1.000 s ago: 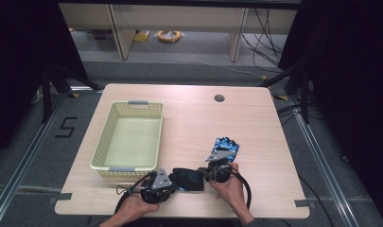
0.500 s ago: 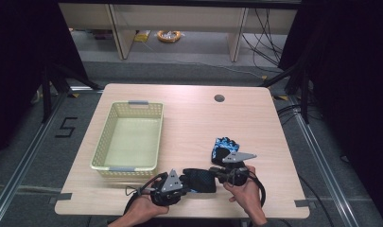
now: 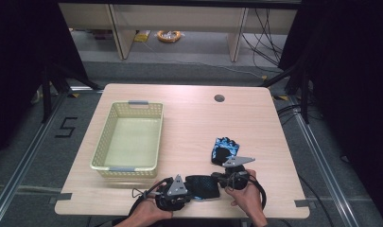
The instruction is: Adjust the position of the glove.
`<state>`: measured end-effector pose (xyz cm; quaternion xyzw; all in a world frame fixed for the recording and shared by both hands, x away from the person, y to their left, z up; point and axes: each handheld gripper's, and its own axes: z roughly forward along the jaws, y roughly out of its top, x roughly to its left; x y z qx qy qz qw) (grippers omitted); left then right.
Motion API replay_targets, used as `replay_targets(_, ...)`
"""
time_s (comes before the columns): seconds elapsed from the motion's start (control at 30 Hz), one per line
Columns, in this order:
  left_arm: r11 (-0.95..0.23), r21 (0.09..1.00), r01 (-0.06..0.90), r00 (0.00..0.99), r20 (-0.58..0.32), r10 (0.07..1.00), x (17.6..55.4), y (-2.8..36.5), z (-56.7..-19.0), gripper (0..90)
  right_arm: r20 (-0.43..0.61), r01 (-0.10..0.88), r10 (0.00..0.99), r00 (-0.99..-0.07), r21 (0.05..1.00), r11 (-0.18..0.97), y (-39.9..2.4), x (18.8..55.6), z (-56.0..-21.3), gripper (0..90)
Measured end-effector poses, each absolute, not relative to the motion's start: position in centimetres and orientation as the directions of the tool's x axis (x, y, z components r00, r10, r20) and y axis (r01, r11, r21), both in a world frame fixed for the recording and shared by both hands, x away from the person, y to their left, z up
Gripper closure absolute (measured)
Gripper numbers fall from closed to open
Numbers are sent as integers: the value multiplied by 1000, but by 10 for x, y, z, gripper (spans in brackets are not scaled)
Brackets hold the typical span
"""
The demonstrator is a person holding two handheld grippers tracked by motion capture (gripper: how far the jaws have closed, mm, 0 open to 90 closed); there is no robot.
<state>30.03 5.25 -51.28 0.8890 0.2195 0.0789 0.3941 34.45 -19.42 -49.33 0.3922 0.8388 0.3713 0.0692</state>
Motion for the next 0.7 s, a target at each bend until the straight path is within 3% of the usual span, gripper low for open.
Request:
replay_targets(0.27,-600,728,333,893,-39,448,300,54,-514,696,178,621,723,-667,670,407,-192,346,-501,781)
replay_targets(0.37,-574,728,375,877,-78,473,298,55,-513,539,178,619,724,-667,672,405,-192,345,-498,723)
replay_targets(0.53,-528,742,412,862,-130,491,293,57,-505,383,194,624,728,-658,682,382,-196,347,-491,626)
replay_targets(0.7,-499,761,415,859,-146,491,288,70,-496,321,155,602,779,-608,730,324,-207,353,-483,566)
